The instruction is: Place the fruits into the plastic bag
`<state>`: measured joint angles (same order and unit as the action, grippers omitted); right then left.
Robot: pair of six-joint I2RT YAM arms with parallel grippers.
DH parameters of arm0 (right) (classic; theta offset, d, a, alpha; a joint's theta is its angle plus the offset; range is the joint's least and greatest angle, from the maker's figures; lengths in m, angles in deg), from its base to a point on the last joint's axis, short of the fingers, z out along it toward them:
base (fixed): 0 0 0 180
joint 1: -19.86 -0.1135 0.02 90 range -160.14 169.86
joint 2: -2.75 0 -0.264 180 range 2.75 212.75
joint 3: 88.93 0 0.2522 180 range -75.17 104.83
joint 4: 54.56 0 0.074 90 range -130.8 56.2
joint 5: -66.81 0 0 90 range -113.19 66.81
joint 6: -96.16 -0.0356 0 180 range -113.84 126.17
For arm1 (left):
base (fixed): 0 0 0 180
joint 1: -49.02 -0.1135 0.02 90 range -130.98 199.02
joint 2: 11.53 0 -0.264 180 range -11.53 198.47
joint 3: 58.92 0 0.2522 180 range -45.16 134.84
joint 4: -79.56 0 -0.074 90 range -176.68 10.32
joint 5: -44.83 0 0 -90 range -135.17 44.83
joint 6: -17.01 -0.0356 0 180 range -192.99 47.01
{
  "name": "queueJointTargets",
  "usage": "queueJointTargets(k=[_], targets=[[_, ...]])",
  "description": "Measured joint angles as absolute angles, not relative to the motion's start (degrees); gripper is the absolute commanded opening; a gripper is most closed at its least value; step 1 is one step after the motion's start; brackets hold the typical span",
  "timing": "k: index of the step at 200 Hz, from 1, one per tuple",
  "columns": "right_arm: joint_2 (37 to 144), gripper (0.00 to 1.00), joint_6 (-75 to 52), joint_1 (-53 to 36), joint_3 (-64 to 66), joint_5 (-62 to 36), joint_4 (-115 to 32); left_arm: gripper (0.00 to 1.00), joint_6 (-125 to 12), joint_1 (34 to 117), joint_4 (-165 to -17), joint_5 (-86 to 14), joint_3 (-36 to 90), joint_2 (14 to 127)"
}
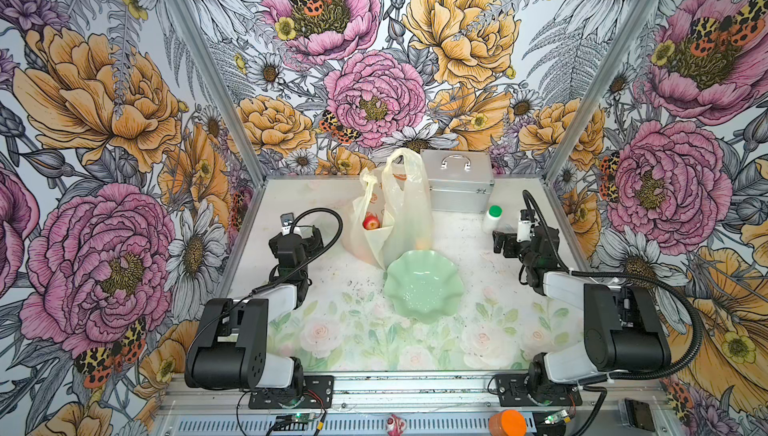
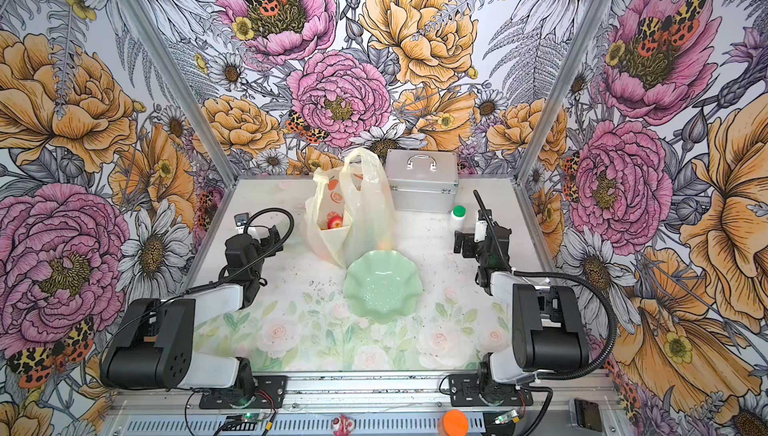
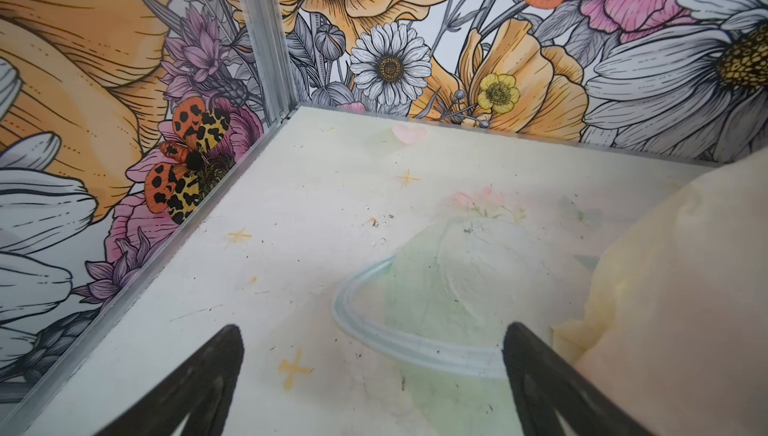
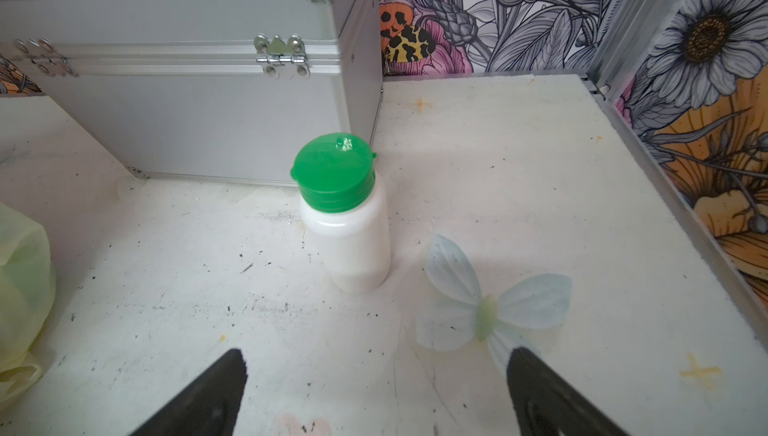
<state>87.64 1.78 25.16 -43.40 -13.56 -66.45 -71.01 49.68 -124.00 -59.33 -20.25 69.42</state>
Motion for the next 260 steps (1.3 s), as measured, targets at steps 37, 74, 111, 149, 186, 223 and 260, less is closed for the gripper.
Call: queueJointTargets(k=[37,74,111,149,186,223,260], targets=[[87.9,1.00,1.8,25.2,-43.4,-11.7,-68.1,0.99,-70.9,46.2,-130.3,-53.1,-22.4,73.0],[89.1,1.00,2.0,25.2,-43.5,-10.1,-70.2,0.99,-70.7,45.3,-136.3,-48.6,-24.3,75.4],[89.1,1.00,2.7,25.2,-45.7,-8.7,-74.6,0.99,-70.0,44.7,-142.7,-47.2,-26.9,77.5],[89.1,1.00,2.9,25.2,-50.3,-8.3,-80.3,0.99,-70.0,46.0,-143.0,-49.1,-26.5,77.6],[89.2,1.00,2.6,25.2,-53.6,-9.6,-86.5,0.99,-70.4,47.8,-142.6,-51.6,-25.5,77.6],[90.2,1.00,1.5,25.2,-55.1,-13.2,-91.6,0.99,-70.5,47.8,-142.5,-52.5,-25.5,77.6],[90.3,1.00,1.1,24.6,-54.6,-17.4,-91.1,0.99,-70.6,47.8,-142.2,-53.1,-25.5,77.6]])
